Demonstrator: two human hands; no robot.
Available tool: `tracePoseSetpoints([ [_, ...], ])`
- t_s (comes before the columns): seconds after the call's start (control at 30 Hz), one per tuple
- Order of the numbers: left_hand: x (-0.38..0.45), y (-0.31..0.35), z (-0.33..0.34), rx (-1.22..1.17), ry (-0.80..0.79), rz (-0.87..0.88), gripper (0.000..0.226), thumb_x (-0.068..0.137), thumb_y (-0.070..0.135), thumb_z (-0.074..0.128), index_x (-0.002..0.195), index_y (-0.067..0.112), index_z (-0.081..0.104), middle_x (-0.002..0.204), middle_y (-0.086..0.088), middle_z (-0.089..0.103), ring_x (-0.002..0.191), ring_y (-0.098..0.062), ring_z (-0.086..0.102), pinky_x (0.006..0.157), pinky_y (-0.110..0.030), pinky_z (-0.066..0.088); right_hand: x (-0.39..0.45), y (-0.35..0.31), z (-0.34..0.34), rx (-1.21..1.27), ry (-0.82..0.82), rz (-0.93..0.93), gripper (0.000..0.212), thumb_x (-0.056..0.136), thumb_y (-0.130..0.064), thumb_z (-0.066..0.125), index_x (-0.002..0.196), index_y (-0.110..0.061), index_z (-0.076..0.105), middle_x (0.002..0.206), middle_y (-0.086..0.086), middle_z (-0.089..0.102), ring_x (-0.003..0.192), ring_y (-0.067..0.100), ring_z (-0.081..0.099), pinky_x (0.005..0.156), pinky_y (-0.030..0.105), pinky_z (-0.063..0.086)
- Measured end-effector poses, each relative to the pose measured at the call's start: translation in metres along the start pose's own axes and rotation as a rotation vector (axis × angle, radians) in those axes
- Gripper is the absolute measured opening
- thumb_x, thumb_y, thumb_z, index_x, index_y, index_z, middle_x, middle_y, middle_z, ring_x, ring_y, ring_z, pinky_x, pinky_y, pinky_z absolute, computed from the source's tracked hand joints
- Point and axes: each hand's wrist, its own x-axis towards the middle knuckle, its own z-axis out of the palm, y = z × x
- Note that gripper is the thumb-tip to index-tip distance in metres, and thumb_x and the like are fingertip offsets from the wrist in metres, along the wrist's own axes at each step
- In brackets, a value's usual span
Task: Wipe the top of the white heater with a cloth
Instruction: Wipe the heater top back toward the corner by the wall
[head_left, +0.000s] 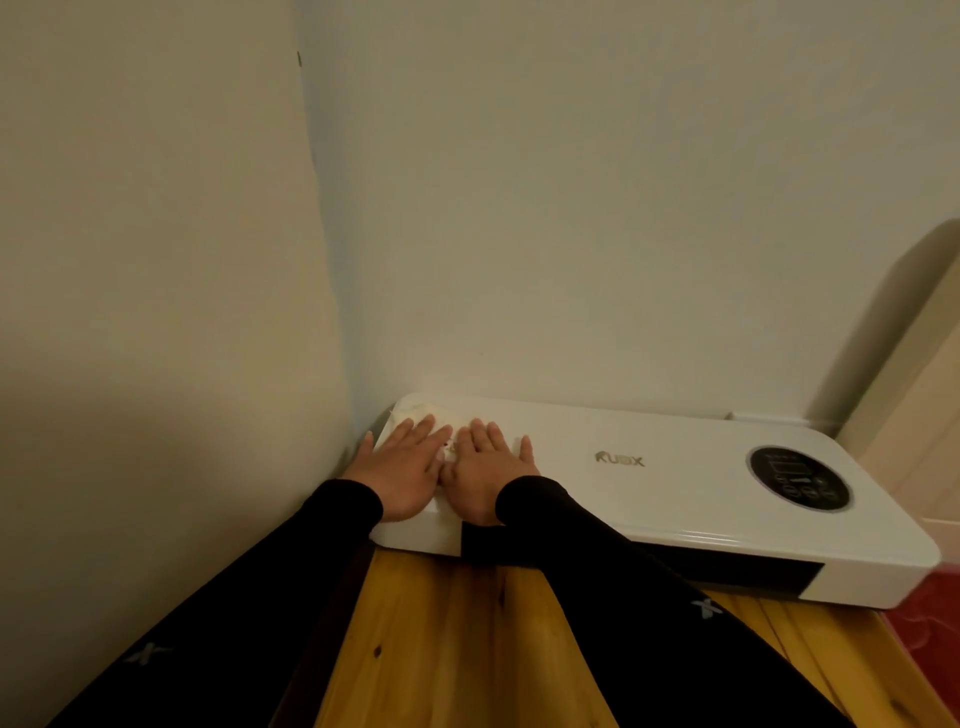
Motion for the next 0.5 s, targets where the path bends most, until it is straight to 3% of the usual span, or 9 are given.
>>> tracePoseSetpoints([
  [0.13,0.019,0.002,-0.006,0.001,-0.058,-0.005,0.054,0.105,0.042,0.012,0.157,0.038,-0.004,0.166,0.010,-0.012,0.152,-0.014,-0.009,0.120,-0.057,-0.002,0.015,0.009,-0.002,0.008,0.017,0.011,0.068,0.103,-0.045,0.013,0.159,-0.012,-0.008,0.167,0.005,-0.016,0.153,0.022,-0.016,0.120,0.057,-0.011],
  [0.5,0.059,0.001,-0.005,-0.005,-0.027,-0.046,0.055,0.104,0.044,0.011,0.156,0.042,-0.004,0.165,0.014,-0.012,0.152,-0.011,-0.012,0.117,-0.060,-0.013,0.047,0.025,-0.006,0.032,0.071,0.010,0.068,0.102,-0.046,0.012,0.160,-0.014,-0.005,0.168,0.003,-0.013,0.154,0.020,-0.015,0.119,0.059,-0.011],
])
